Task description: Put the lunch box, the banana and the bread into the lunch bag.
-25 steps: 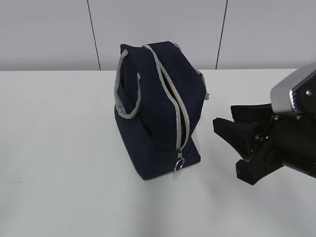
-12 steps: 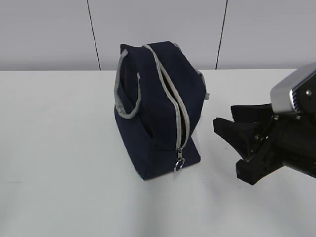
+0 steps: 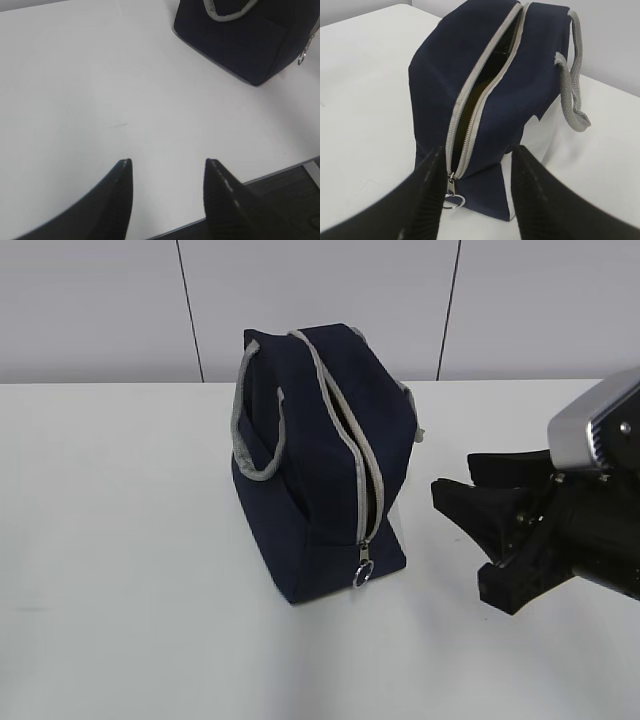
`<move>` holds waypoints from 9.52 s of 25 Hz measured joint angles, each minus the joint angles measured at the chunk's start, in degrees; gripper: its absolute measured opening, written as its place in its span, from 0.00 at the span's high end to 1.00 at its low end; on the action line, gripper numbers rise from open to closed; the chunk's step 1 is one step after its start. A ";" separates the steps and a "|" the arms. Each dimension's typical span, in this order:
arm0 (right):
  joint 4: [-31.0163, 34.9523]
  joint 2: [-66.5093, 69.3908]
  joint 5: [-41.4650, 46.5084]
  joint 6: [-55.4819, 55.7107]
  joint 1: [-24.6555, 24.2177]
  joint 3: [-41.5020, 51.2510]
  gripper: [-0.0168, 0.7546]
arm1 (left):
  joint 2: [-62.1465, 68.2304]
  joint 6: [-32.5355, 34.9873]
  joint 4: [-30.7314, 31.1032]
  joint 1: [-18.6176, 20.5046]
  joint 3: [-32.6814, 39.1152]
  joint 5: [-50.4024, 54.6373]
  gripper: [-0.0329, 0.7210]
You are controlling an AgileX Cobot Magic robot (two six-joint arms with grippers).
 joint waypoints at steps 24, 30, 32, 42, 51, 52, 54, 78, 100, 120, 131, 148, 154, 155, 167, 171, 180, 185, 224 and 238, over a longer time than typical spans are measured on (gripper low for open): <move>0.00 0.00 0.22 0.00 0.00 0.00 0.54 | -0.05 0.00 0.11 0.55 0.00 0.00 0.49; 0.00 0.00 0.22 0.00 0.00 0.00 0.54 | -0.05 0.00 0.11 4.04 0.00 0.00 0.49; 0.00 0.00 0.22 0.00 0.00 0.00 0.54 | -0.05 0.00 0.11 5.33 0.00 0.00 0.49; 0.00 0.00 0.22 0.00 0.00 0.00 0.54 | -0.05 0.00 0.11 7.72 0.00 0.00 0.49; 0.00 0.00 0.22 0.00 0.00 0.00 0.54 | -0.05 0.00 0.11 7.72 0.00 0.00 0.49; 0.00 0.00 0.22 0.00 0.00 0.00 0.54 | -0.05 0.00 0.11 7.72 0.00 0.00 0.49; 0.00 0.00 0.22 0.00 0.00 0.00 0.54 | -0.05 0.00 0.11 7.72 0.00 0.00 0.49; 0.00 0.00 1.45 0.00 0.00 0.00 0.54 | -0.05 0.00 0.11 7.72 0.00 0.00 0.49; 0.00 0.00 1.55 0.00 0.00 0.00 0.54 | -0.05 0.00 0.11 7.72 0.00 0.00 0.49; 0.00 -0.04 -1.02 0.00 0.00 2.76 0.54 | -0.05 0.00 0.11 7.72 0.00 0.00 0.49; 0.00 -0.04 -1.06 0.00 0.00 2.76 0.54 | -0.05 0.00 0.11 7.72 0.00 0.00 0.49; 0.00 -0.04 -1.18 -0.11 0.00 2.76 0.54 | -0.05 0.00 0.11 7.72 0.00 0.00 0.49; 0.00 -0.04 -1.07 -0.11 0.00 2.76 0.54 | -0.05 0.00 0.11 7.72 0.00 0.00 0.49; 0.00 -0.04 -1.07 -0.11 0.00 2.76 0.54 | -0.05 0.00 0.11 7.72 0.00 0.00 0.49; 0.00 -0.04 -5.66 -0.11 0.00 6.80 0.54 | -0.05 0.00 0.11 7.72 0.00 0.00 0.49; 0.00 -0.04 -7.78 -0.11 0.00 7.80 0.54 | -0.05 0.00 0.11 7.72 0.00 0.00 0.49; 0.00 5.01 -12.32 -0.11 0.00 7.93 0.54 | -0.05 0.00 0.11 7.72 0.00 0.00 0.49; 0.00 8.18 -14.95 -0.11 0.00 7.93 0.54 | -0.05 0.00 0.11 7.72 0.00 0.00 0.49; -4.08 38.11 -37.28 6.10 0.00 7.37 0.41 | -0.05 0.00 0.11 7.72 0.00 0.00 0.49; -1.54 45.31 -44.02 6.24 0.00 0.99 0.37 | -0.05 0.00 0.11 7.72 0.00 0.00 0.49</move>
